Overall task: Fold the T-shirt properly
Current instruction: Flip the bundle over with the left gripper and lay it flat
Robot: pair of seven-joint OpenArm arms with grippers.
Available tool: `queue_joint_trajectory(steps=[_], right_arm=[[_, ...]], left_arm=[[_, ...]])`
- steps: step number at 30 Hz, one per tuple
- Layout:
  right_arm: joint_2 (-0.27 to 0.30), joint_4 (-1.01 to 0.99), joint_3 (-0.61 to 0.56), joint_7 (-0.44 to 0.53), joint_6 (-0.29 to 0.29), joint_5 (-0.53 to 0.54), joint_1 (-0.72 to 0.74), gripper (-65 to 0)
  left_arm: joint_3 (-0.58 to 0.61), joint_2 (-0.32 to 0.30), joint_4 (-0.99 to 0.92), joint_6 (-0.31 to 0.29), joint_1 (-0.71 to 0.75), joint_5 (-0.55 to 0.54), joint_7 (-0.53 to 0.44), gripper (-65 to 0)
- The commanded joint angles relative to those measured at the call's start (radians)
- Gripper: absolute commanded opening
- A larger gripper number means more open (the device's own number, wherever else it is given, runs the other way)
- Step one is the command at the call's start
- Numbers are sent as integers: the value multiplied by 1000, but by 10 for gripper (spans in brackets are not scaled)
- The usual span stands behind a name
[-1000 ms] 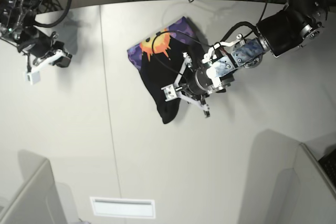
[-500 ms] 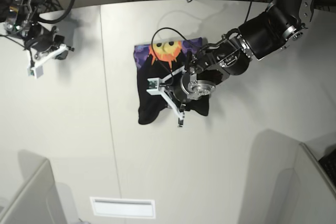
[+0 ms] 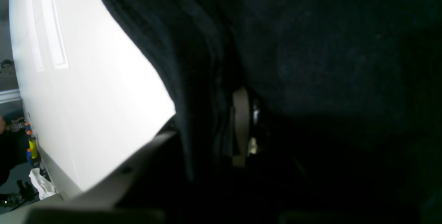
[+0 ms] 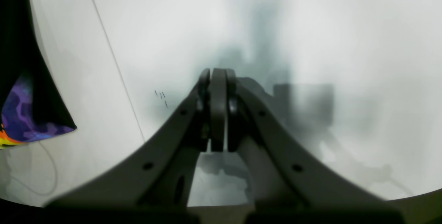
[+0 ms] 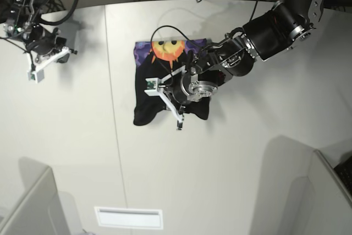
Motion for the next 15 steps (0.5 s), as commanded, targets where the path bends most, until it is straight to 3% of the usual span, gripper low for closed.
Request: queue_joint_trajectory(steps=[1, 6, 11, 12, 15], right_arm=[[16, 15, 7, 16, 9, 7, 6, -650], [16, 15, 7, 16, 9, 7, 6, -650], [16, 15, 4, 16, 9, 7, 6, -650], [16, 15, 4, 16, 9, 7, 6, -650], [16, 15, 4, 16, 9, 7, 5, -650]], left_arm=[[10, 2, -1, -62, 10, -49, 2, -650], [11, 3, -1, -64, -1, -57, 4, -632], [5, 3, 20, -64, -14, -59, 4, -209], [5, 2, 31, -64, -21, -60, 4, -142], [5, 0, 48, -64, -36, -60, 4, -23]])
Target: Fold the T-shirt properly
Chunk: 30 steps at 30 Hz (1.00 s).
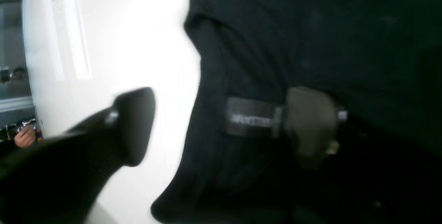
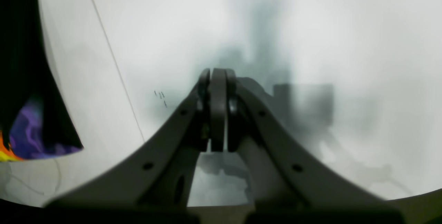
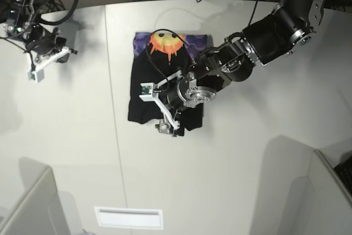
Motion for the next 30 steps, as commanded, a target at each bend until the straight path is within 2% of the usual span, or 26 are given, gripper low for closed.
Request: queue_joint_trajectory(steps=[1, 5, 9, 14, 17, 18, 20, 22, 23, 24, 27, 30], right_arm=[[16, 15, 5, 16, 9, 8, 5, -650], [16, 15, 5, 16, 9, 8, 2, -650], [16, 15, 8, 16, 9, 8, -1, -650], [16, 23, 3, 13, 9, 8, -1, -650], [16, 34, 2, 7, 9, 8, -4, -650], [16, 51, 2, 9, 9, 8, -18, -650], [16, 108, 2, 18, 9, 8, -61, -650], [16, 169, 8, 30, 9, 5, -104, -650], [16, 195, 8, 36, 9, 5, -130, -650], [16, 212, 8, 41, 9, 5, -154, -650], [16, 221, 8, 70, 9, 5, -231, -650], [16, 221, 8, 125, 9, 3, -323, -650]], left_arm=[[10, -2, 3, -50, -11, -35, 5, -7], [0, -7, 45, -51, -34, -35, 5, -3], [-112, -12, 109, -57, -39, -35, 12, -3], [-216, -27, 223, -160, -39, -35, 178, -5], [-331, -45, 335, -200, 16, -37, 242, -15], [-388, -48, 384, -215, 53, -37, 259, -49], [-511, -48, 476, -254, 150, -37, 285, -209], [-627, -45, 560, -265, 271, -37, 295, -456], [-676, -45, 591, -265, 339, -35, 293, -604], [-716, -45, 605, -265, 400, -35, 290, -650], [-824, -45, 609, -265, 583, -35, 239, -650], [-890, -45, 609, -265, 785, -35, 92, -650]])
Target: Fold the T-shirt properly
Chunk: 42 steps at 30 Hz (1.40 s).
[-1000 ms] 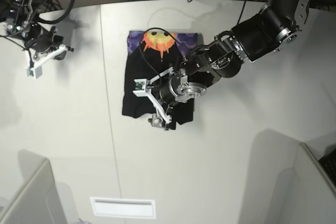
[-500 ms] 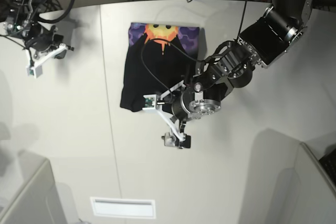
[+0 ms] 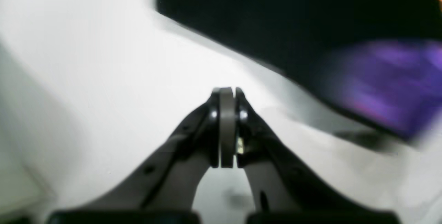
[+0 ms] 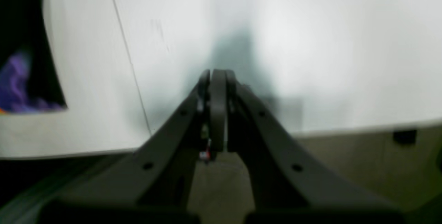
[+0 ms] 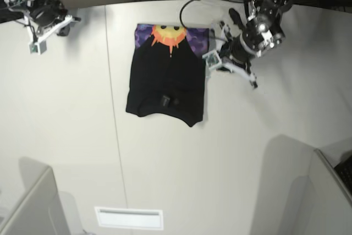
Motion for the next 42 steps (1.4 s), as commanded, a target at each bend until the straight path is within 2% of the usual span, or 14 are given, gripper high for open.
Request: queue_joint_trajectory(steps=[1, 6, 12, 17, 19, 20, 22, 24, 27, 31, 34, 36, 40, 42], right_arm=[[13, 15, 7, 35, 2, 6, -35, -650], [15, 15, 0, 72, 4, 6, -185, -650], [13, 15, -8, 66, 4, 6, -333, -650], [24, -40, -178, 73, 4, -10, -411, -650], [24, -127, -280, 76, 4, -99, -379, -650], [23, -187, -336, 89, 4, -163, -349, -650], [21, -340, -468, 162, 4, -289, -291, -650], [23, -520, -611, 270, 4, -390, -230, -650], [23, -822, -818, 432, 4, -465, -115, -650], [-8, -1209, -1044, 623, 2, -470, 42, -650], [-71, -1457, -1117, 773, 2, -470, 123, -650], [-117, -1600, -1131, 887, 2, -470, 169, -650], [-178, -1800, -1134, 1100, 2, -472, 234, -650], [-180, -1832, -1128, 1120, 2, -470, 260, -650]], left_arm=[[-9, -2, 17, 2, 63, -7, -71, -650], [-46, -3, 14, 2, 348, -7, -238, -650], [-107, -3, -7, 2, 546, -7, -250, -650], [-104, 1, -128, 2, 621, -7, -250, -650], [-103, 20, -237, 7, 621, -7, -255, -650], [-103, 43, -306, 47, 615, -7, -255, -650], [-104, 83, -461, 158, 577, -7, -281, -650], [-103, 112, -639, 276, 554, -7, -373, -650], [-104, 155, -954, 432, 499, -7, -637, -650], [-106, 204, -1459, 571, 345, -7, -990, -650], [-118, 236, -1832, 581, 161, -7, -1182, -650], [-117, 257, -1992, 581, 48, -7, -1229, -650], [-104, 279, -1992, 581, -48, 5, -1148, -650], [-104, 276, -1976, 581, -49, 5, -1100, -650]])
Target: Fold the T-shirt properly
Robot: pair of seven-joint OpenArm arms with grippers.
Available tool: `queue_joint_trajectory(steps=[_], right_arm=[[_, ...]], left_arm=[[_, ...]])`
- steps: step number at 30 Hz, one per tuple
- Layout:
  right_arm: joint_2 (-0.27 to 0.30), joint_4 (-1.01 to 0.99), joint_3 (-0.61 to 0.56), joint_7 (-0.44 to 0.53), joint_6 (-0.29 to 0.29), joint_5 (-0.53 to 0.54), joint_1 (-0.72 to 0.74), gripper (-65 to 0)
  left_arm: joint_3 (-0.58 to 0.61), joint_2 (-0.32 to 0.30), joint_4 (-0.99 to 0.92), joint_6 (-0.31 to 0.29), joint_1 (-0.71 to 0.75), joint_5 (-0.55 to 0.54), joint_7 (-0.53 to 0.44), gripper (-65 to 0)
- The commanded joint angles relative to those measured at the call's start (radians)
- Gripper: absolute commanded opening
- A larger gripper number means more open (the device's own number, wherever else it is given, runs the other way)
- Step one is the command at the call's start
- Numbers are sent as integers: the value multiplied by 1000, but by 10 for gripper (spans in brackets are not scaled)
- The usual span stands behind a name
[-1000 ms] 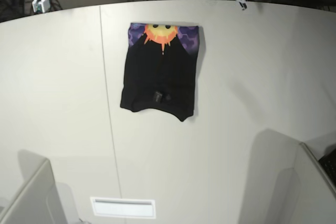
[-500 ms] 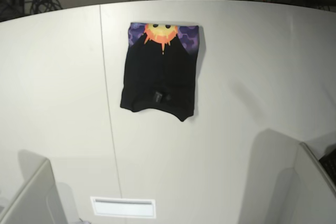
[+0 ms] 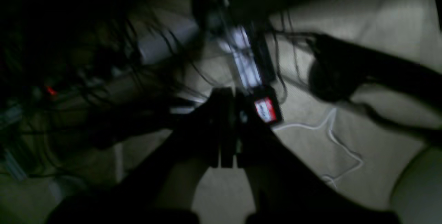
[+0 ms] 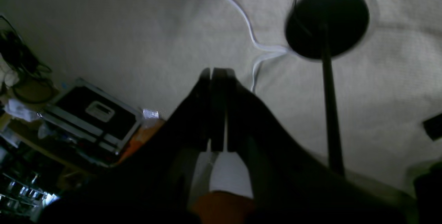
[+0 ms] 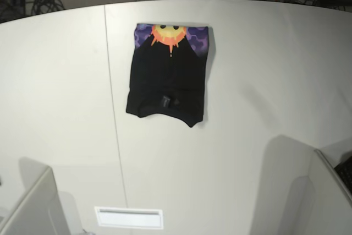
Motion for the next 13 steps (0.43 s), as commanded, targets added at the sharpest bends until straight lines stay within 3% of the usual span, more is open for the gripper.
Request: queue_joint_trajectory(steps=[1, 6, 13], right_arm=[[14, -9, 3, 2, -3, 2, -4, -650], [24, -11, 4, 4, -3, 2, 21, -650], [-6, -8, 4, 6, -3, 2, 38, -650]], left_arm=[[3, -6, 21, -8, 57, 9, 46, -650], [-1, -35, 80, -8, 31, -1, 92, -650], [3, -57, 78, -8, 25, 9, 88, -650]])
